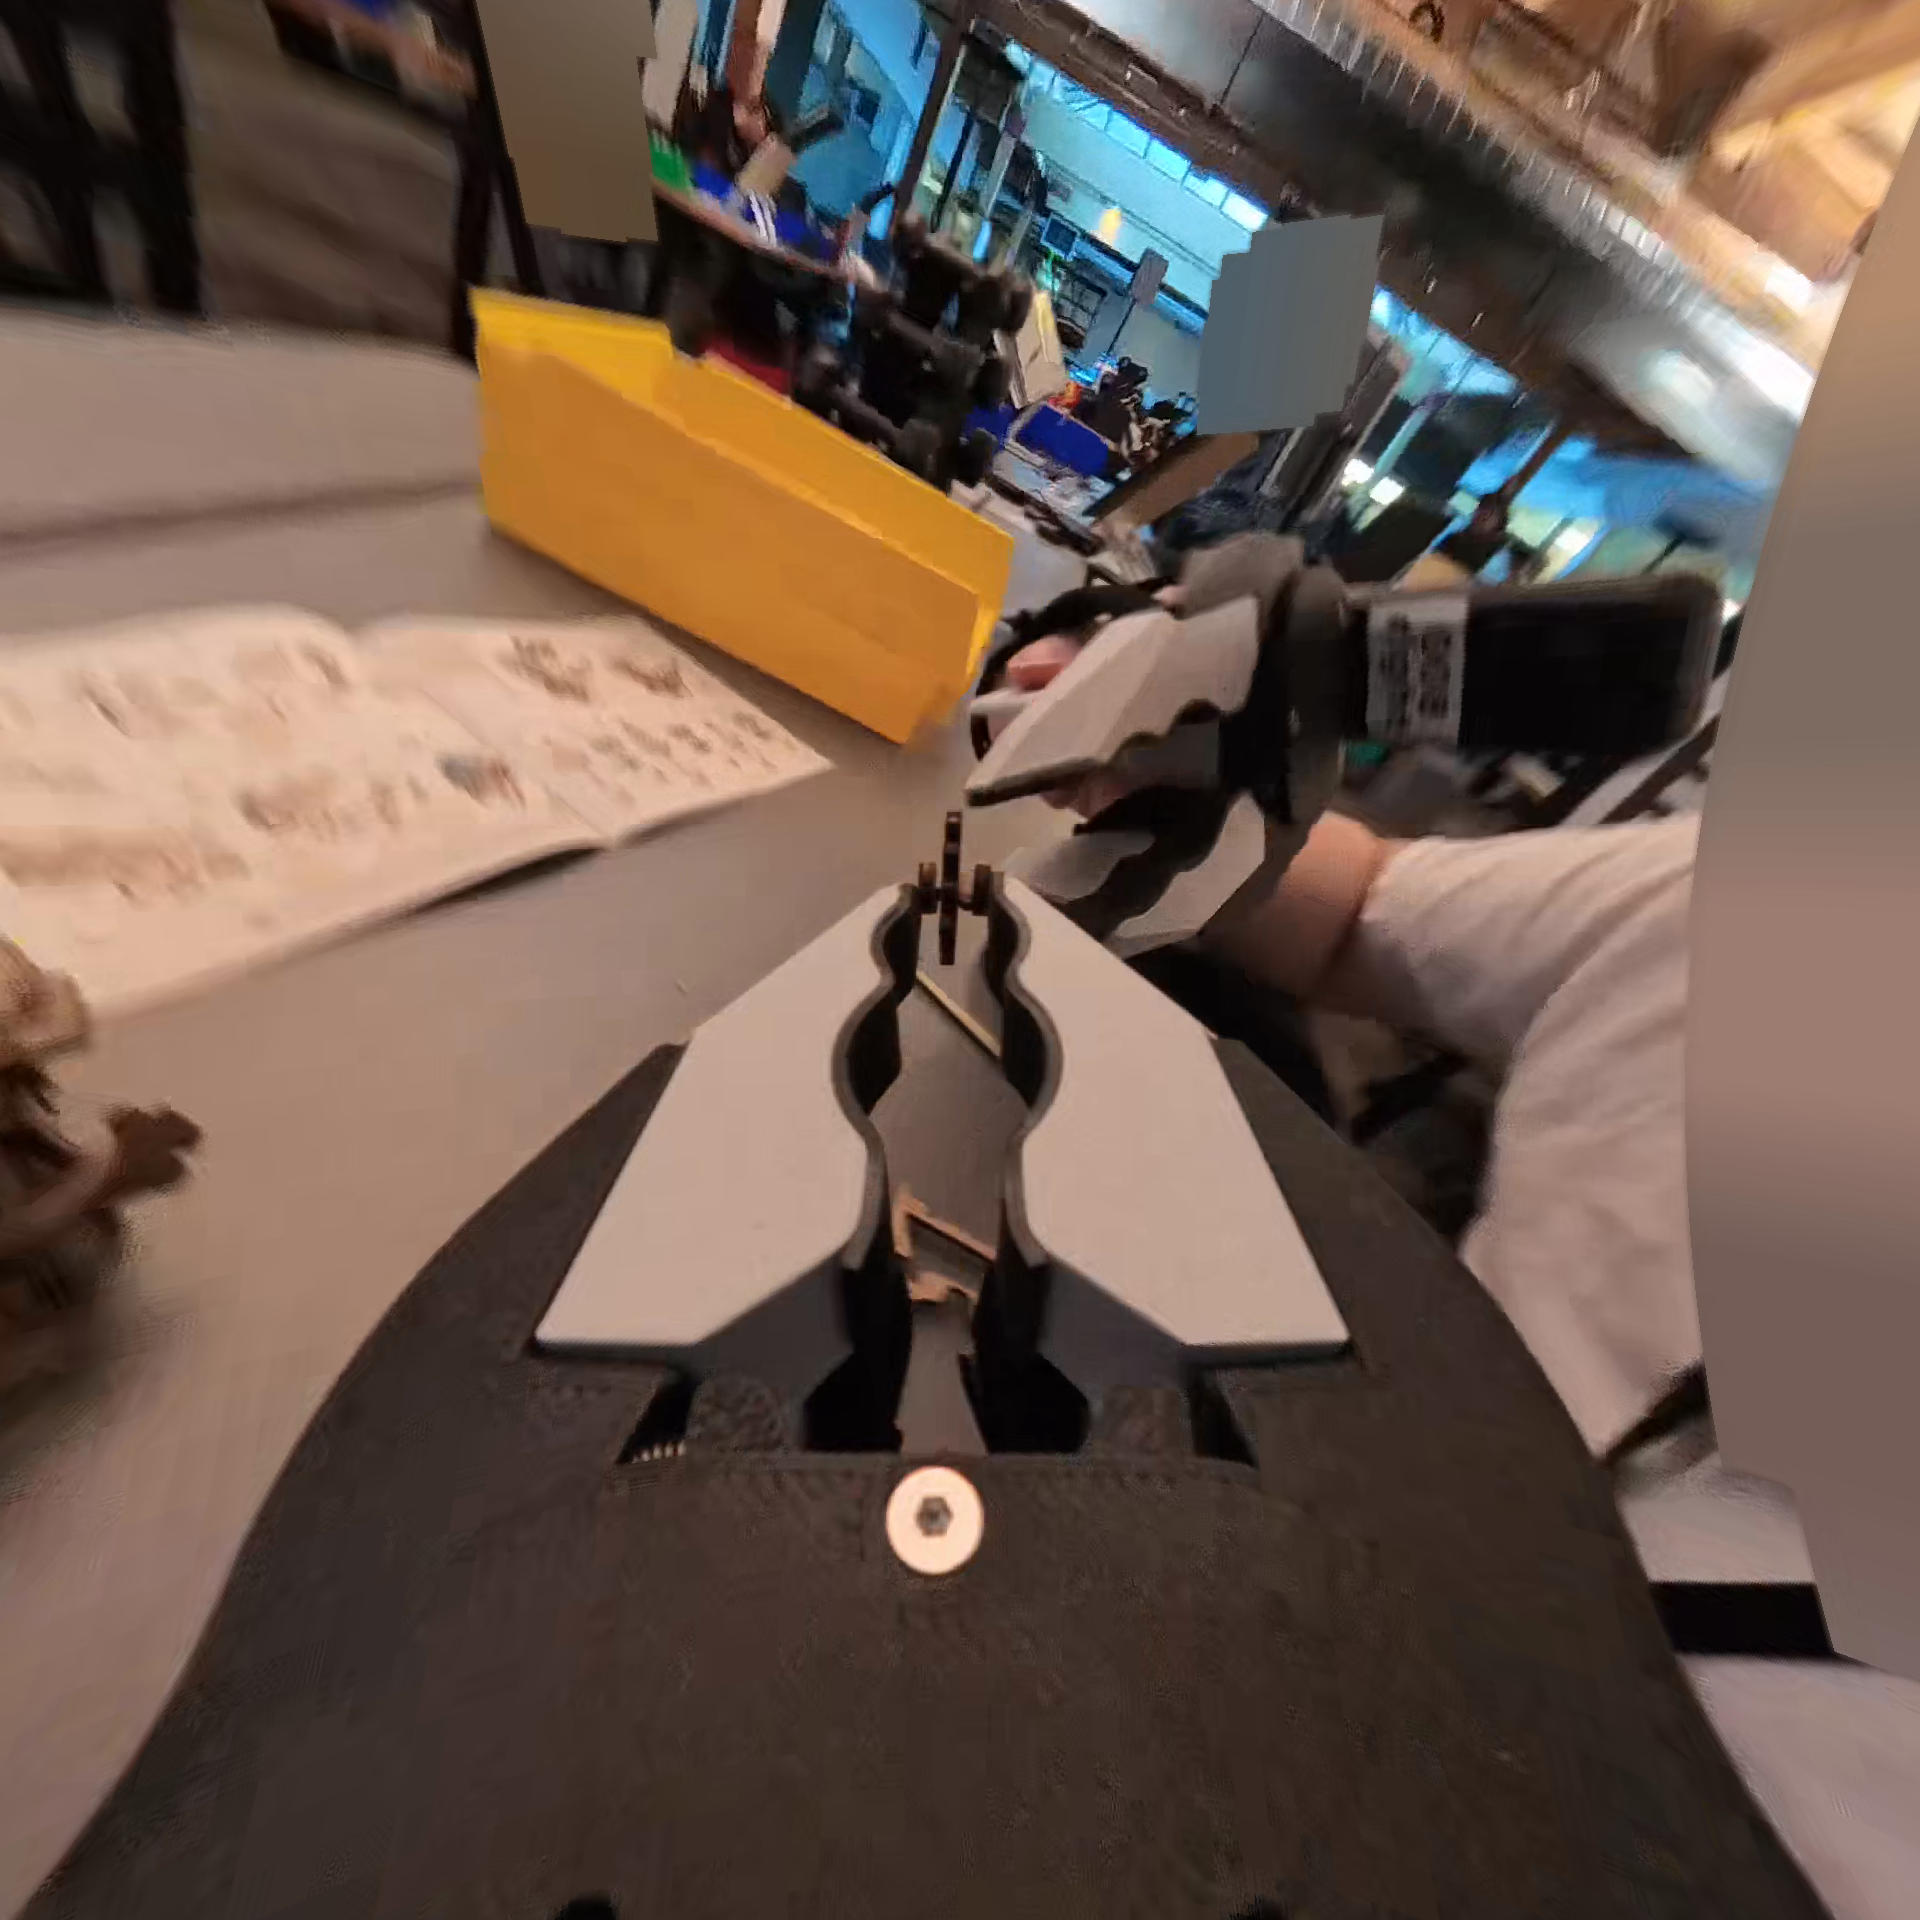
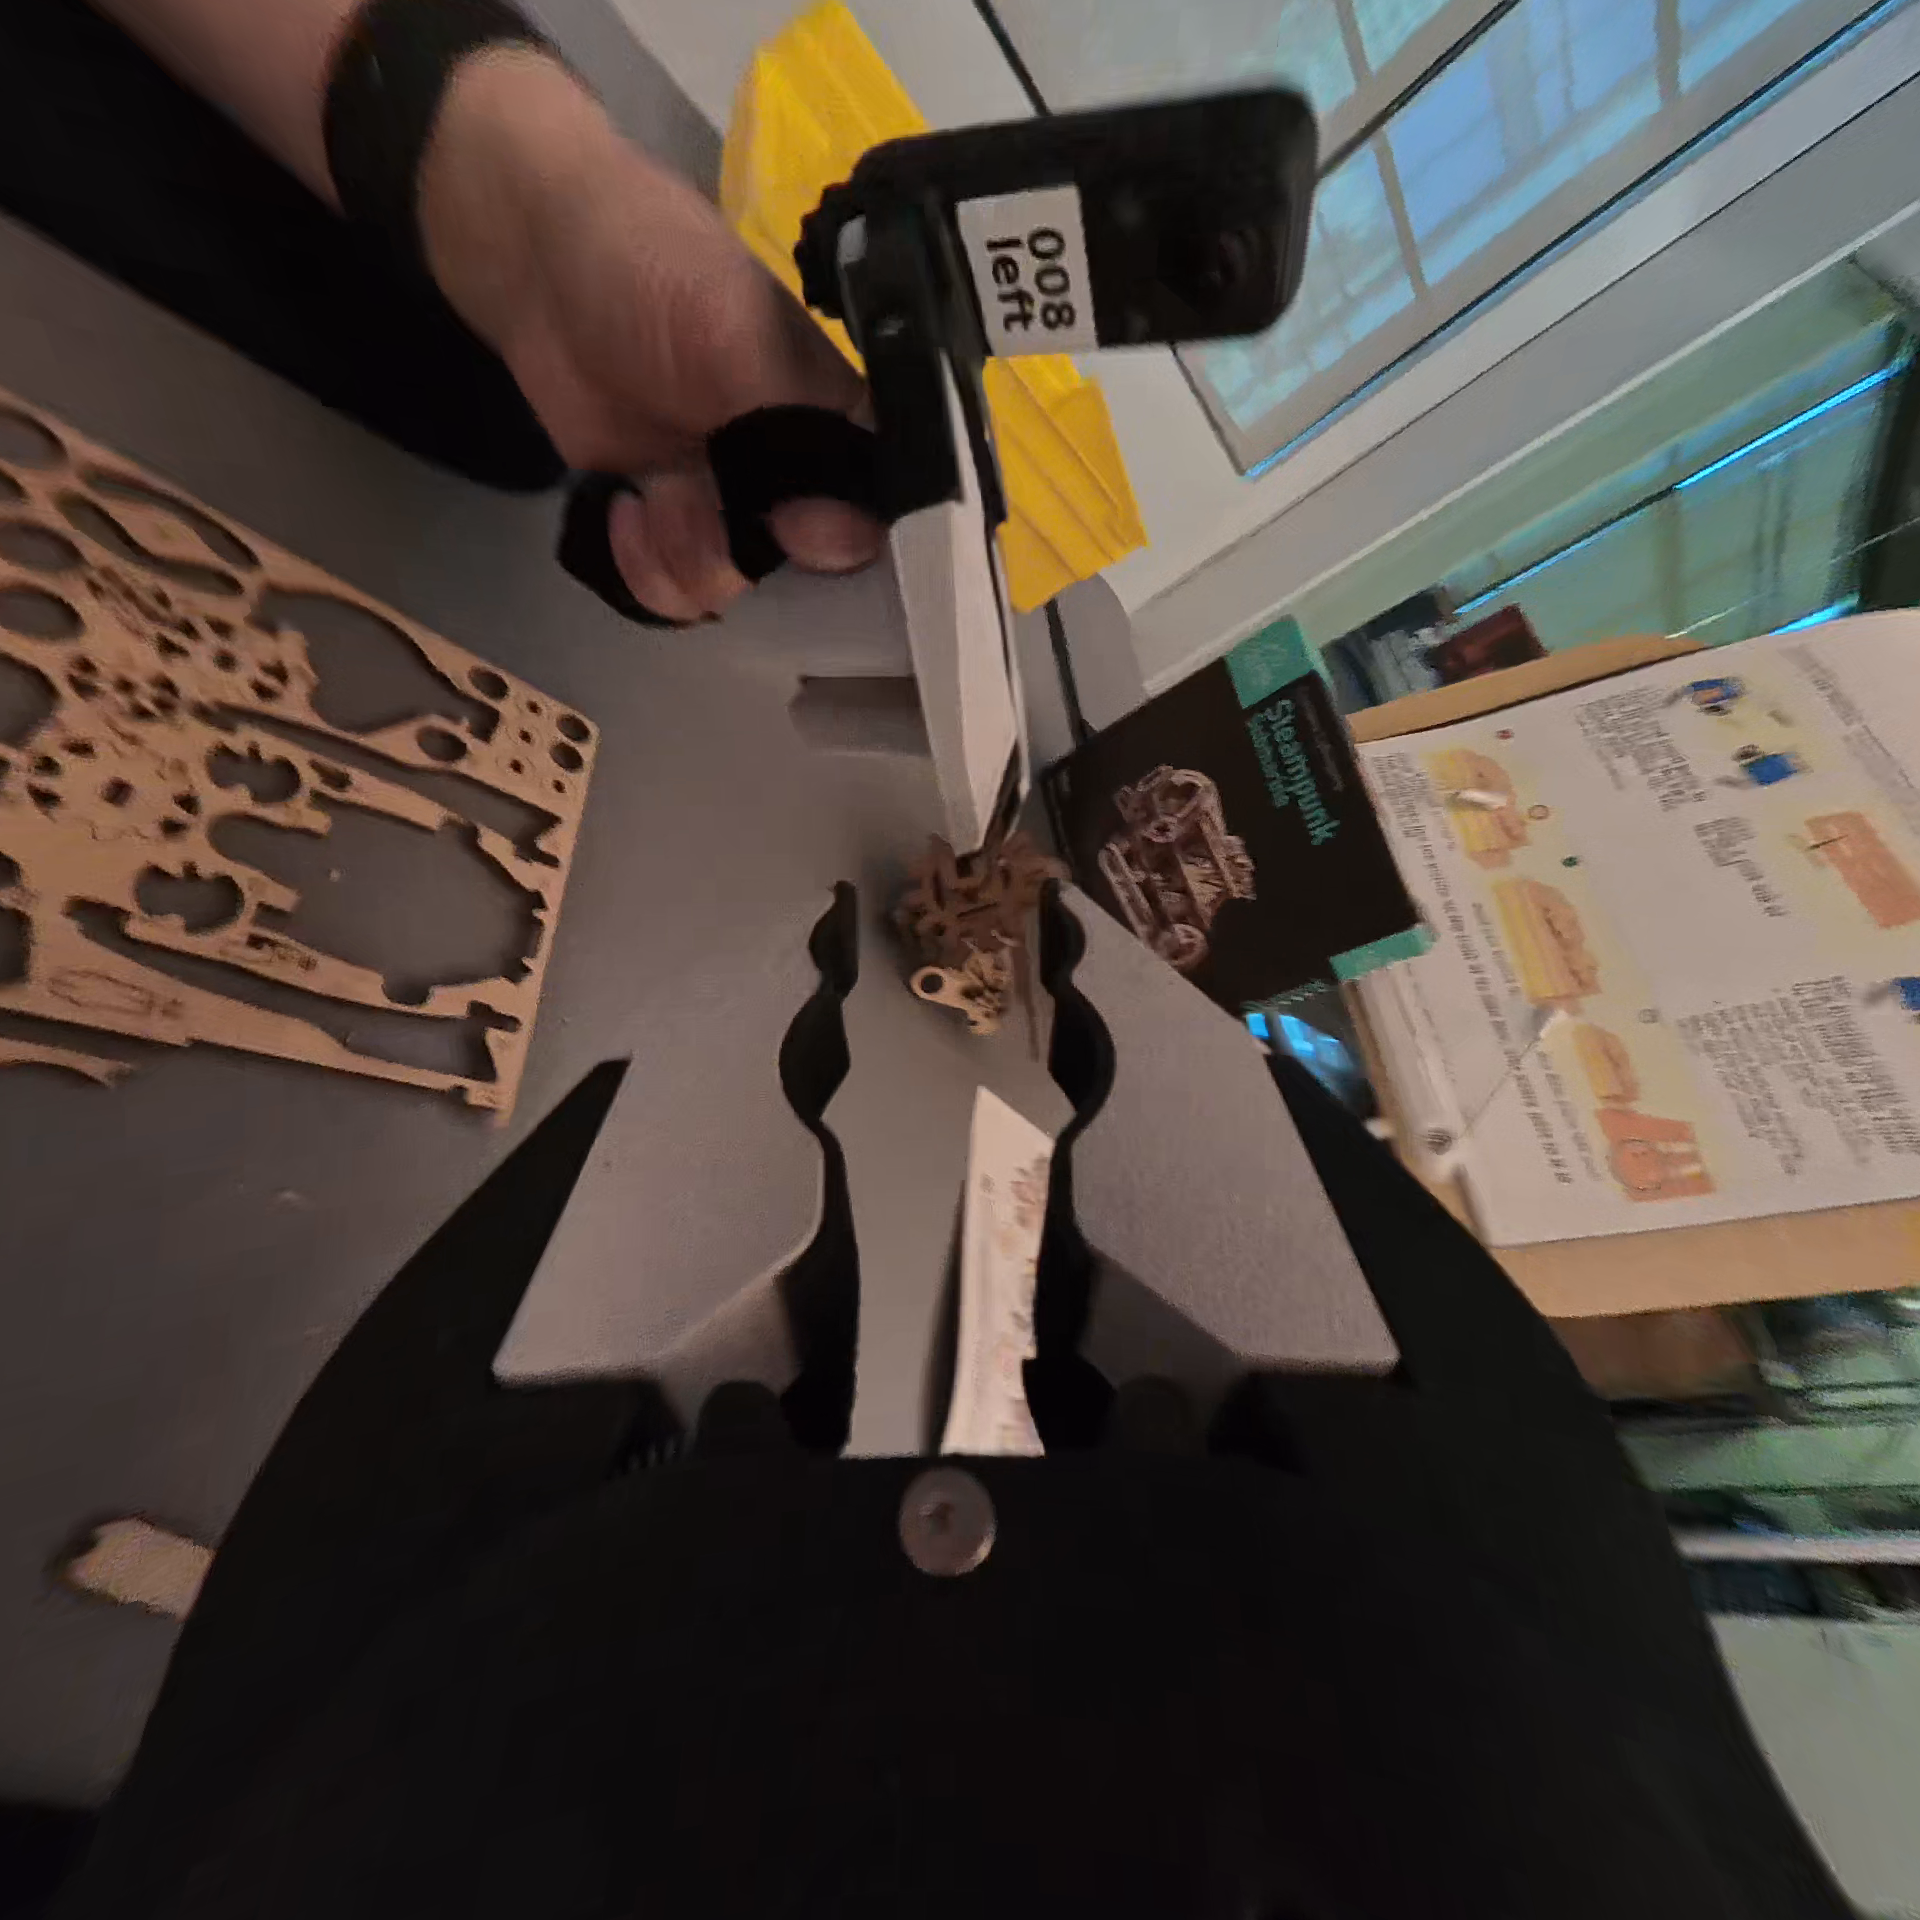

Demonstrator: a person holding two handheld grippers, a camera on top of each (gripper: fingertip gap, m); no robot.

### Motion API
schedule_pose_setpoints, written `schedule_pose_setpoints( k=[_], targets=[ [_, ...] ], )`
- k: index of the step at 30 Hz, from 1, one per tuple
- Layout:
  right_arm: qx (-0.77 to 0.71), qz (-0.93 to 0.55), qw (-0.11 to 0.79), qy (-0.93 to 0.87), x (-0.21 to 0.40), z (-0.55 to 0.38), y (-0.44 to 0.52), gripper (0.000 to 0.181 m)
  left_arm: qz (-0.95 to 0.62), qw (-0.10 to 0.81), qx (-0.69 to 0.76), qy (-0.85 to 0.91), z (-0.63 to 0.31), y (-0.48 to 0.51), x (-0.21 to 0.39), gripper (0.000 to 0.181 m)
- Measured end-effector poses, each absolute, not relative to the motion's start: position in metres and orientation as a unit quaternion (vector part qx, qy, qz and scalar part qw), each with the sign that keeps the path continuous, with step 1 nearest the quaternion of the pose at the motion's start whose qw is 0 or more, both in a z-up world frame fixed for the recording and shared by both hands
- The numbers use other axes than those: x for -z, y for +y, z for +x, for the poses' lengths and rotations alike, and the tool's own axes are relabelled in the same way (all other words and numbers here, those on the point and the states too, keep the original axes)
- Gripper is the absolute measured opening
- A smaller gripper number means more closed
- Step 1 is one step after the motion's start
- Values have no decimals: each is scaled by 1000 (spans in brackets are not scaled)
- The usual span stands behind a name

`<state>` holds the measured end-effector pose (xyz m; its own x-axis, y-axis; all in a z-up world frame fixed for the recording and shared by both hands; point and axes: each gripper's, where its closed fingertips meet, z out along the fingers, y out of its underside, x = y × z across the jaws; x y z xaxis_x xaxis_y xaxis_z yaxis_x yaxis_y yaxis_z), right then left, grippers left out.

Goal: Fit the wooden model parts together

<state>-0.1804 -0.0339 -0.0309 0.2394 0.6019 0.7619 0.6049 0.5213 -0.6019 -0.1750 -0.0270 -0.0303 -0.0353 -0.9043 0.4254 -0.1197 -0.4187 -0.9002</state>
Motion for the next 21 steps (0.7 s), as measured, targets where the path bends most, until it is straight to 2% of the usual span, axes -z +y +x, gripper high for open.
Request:
schedule_pose_setpoints(
  k=[3,4,5,9,17,21],
  targets=[
    [54,-464,613,-637,42,-184,-33,29,-647,221,632,363,-172,-28,48,10],
    [53,-470,605,-640,47,-185,-32,25,-658,190,641,348,-171,-29,54,10],
    [42,-477,594,-647,54,-186,-33,13,-667,164,646,334,-170,-29,60,10],
    [-18,-540,552,-635,74,-186,-28,9,-698,111,638,305,-171,-27,81,10],
    [-123,-645,447,-607,112,-176,-21,0,-730,76,621,276,-173,-18,105,18],
    [-149,-667,425,-594,119,-175,-17,0,-774,118,536,315,-185,0,129,19]
  ],
)
